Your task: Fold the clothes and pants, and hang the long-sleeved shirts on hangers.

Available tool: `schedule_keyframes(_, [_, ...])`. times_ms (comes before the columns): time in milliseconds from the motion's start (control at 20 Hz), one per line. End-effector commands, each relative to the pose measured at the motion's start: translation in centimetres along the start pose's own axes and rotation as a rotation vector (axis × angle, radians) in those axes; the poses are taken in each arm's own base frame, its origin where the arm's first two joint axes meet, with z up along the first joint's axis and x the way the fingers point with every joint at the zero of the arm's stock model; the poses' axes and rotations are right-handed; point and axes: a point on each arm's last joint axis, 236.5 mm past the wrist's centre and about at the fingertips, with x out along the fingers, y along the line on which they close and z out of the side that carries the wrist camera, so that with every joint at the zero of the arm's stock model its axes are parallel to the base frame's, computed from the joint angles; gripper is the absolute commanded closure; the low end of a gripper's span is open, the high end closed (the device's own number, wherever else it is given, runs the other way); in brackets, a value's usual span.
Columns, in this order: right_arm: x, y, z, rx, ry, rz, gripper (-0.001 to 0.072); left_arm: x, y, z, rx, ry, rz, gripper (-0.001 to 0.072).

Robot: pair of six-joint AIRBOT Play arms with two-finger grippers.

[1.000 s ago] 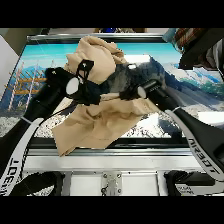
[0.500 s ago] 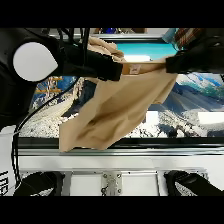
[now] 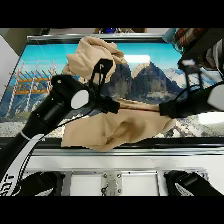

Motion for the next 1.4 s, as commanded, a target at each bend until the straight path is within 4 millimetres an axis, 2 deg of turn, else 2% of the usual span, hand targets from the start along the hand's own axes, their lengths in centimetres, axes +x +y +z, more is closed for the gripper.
schedule_keyframes(0, [5.8, 1.4, -3.0, 0.063, 0.079, 0.025, 0.0686, 3.8, 1.4, -3.7, -0.010, 0.091, 0.035, 0.0683])
schedule_keyframes(150, [6.1, 1.5, -1.8, 0.073, 0.038, 0.027, 0.0687, 5.5, 2.4, -7.1, -0.011, 0.189, 0.066, 0.0682])
schedule_keyframes(200, [6.1, 1.5, -1.6, 0.073, 0.029, 0.028, 0.0687, 5.7, 2.1, -7.7, -0.013, 0.209, 0.047, 0.0682])
schedule_keyframes(400, [6.1, 1.5, -1.6, 0.072, 0.030, 0.028, 0.0686, 4.6, -1.2, -7.5, 0.028, 0.220, -0.084, 0.0682])
schedule_keyframes(450, [6.1, 1.5, -1.7, 0.072, 0.031, 0.028, 0.0686, 4.2, -1.8, -7.3, 0.051, 0.219, -0.111, 0.0636])
schedule_keyframes(500, [6.1, 1.5, -1.7, 0.071, 0.032, 0.028, 0.0686, 3.7, -2.0, -7.0, 0.063, 0.213, -0.117, 0.0347])
schedule_keyframes(550, [6.1, 1.5, -1.7, 0.071, 0.032, 0.028, 0.0686, 3.1, -2.2, -6.4, 0.075, 0.201, -0.121, 0.0100])
schedule_keyframes(600, [6.1, 1.5, -1.7, 0.072, 0.032, 0.028, 0.0685, 2.3, -2.3, -5.6, 0.086, 0.182, -0.124, 0.0078])
schedule_keyframes(700, [6.1, 1.5, -1.7, 0.072, 0.032, 0.028, 0.0686, 0.3, -2.1, -3.2, 0.095, 0.124, -0.134, 0.0078])
schedule_keyframes(800, [6.1, 1.5, -1.7, 0.072, 0.032, 0.028, 0.0685, -1.7, -0.7, -0.5, 0.076, 0.058, -0.128, 0.0078])
schedule_keyframes(950, [6.1, 1.5, -1.7, 0.072, 0.032, 0.028, 0.0685, -3.7, 4.0, 2.4, -0.011, -0.011, -0.077, 0.0078])
schedule_keyframes(1100, [6.1, 1.5, -1.7, 0.072, 0.032, 0.028, 0.0686, -3.9, 10.8, 3.8, -0.118, -0.045, -0.001, 0.0078])
schedule_keyframes(1200, [6.1, 1.5, -1.7, 0.072, 0.032, 0.028, 0.0685, -2.9, 16.9, 3.0, -0.188, -0.017, 0.122, 0.0078])
schedule_keyframes(1350, [6.1, 1.5, -1.7, 0.072, 0.032, 0.028, 0.0685, -0.9, 27.5, -0.1, -0.232, 0.067, 0.418, 0.0078])
